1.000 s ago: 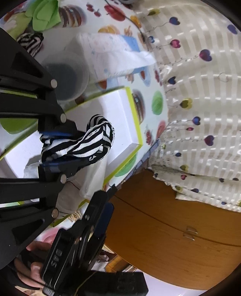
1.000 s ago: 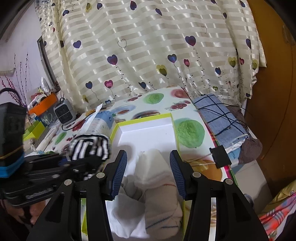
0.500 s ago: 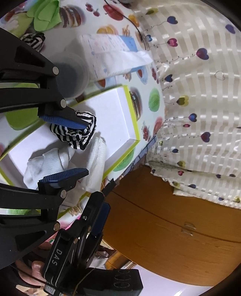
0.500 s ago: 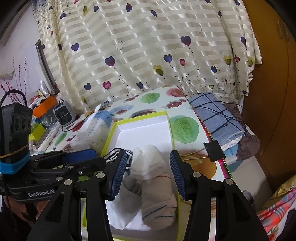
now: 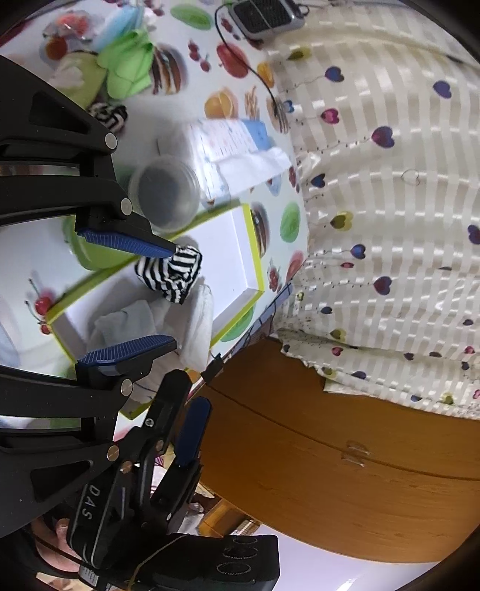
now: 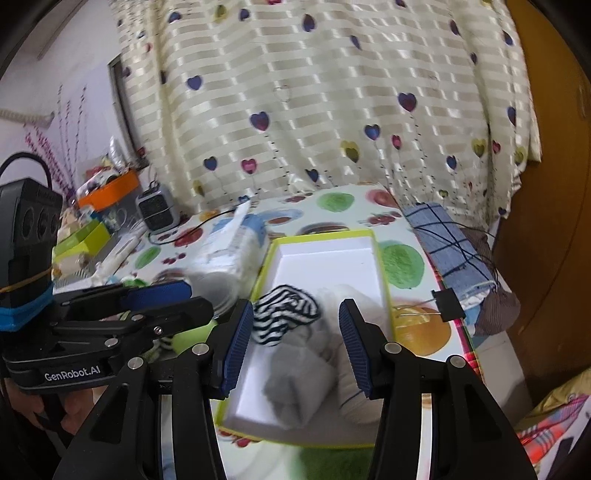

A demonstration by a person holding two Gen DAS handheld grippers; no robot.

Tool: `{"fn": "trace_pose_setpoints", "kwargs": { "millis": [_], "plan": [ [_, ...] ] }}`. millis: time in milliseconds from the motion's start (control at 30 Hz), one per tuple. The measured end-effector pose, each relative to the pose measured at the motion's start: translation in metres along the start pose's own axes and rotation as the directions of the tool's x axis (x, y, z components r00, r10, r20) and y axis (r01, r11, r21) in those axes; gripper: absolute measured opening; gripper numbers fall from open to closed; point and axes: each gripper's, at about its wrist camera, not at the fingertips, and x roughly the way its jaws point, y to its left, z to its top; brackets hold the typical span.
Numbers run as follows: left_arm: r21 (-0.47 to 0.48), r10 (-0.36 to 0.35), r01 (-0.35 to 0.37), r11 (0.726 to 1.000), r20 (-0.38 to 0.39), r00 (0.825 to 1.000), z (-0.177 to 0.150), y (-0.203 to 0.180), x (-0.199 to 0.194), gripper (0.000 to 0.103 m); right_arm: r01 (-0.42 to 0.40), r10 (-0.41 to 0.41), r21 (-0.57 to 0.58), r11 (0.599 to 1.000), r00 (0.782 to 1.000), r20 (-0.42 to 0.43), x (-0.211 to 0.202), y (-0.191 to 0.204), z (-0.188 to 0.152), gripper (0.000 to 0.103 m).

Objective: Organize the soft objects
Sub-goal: 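Withdraw both open grippers from the box toward the items on the table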

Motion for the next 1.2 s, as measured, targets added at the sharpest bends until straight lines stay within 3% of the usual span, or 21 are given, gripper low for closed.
{"fn": "trace_pose_setpoints", "kwargs": {
  "millis": [467,1200],
  "plan": [
    [-0.073,0.065,-0.062,0.995,0.033,0.997,-0.029,0.023,-0.051,0.043,-0.073,0.069,-0.127,0.989,0.997,-0.036,-0.012,0.064,-0.014,0.051],
    [-0.166,0.141,-0.136,0.977,0.016,0.990,-0.062,0.057,-0.072,0.043,-0.134,0.121,-0.192,0.972,0.990,-0.077,-0.006,0.101,-0.024,0.051]
  ]
}}
